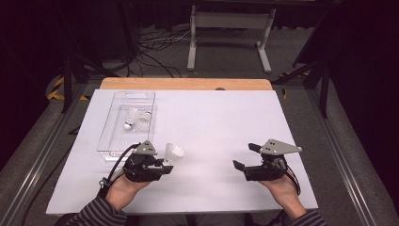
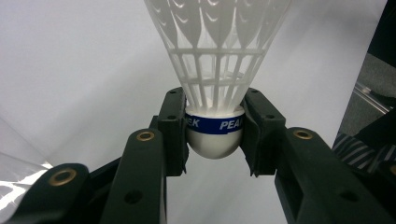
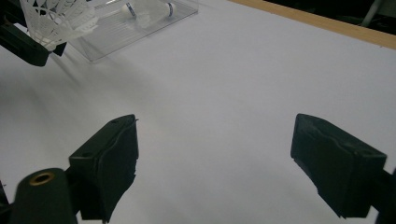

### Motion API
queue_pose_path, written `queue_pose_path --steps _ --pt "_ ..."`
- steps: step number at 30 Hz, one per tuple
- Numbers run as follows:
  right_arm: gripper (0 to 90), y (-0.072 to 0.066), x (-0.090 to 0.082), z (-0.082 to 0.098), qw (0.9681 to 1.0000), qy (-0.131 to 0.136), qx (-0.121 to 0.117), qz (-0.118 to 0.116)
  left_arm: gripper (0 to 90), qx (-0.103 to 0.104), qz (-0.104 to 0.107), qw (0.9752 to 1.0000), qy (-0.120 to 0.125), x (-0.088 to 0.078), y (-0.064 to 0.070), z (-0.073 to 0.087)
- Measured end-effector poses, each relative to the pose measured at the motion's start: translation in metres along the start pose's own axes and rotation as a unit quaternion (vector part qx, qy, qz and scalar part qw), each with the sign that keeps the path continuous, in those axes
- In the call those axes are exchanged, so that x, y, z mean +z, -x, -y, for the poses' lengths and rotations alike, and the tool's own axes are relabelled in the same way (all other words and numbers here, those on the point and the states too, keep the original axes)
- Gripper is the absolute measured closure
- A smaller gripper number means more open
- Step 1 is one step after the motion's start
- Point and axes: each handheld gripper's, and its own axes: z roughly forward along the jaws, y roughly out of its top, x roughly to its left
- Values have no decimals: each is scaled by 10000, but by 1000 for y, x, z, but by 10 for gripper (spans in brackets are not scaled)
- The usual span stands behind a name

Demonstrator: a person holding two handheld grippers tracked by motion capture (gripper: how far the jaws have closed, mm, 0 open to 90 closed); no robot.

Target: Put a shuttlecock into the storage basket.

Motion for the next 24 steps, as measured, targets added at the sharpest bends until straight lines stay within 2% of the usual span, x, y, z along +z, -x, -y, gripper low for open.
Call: queue_pose_path --steps 10,17,22,24 --pt "147 6 -8 18 9995 97 187 234 651 -52 -60 10000 59 -7 -2 2" --pt "143 11 -14 30 9981 230 401 415 652 -66 -80 9999 115 -11 -4 1" --pt "140 14 -16 37 9977 188 461 463 652 -60 -109 9998 140 -14 -6 1" --pt "140 15 -16 40 9974 173 496 491 652 -139 -75 9998 144 -15 -5 2"
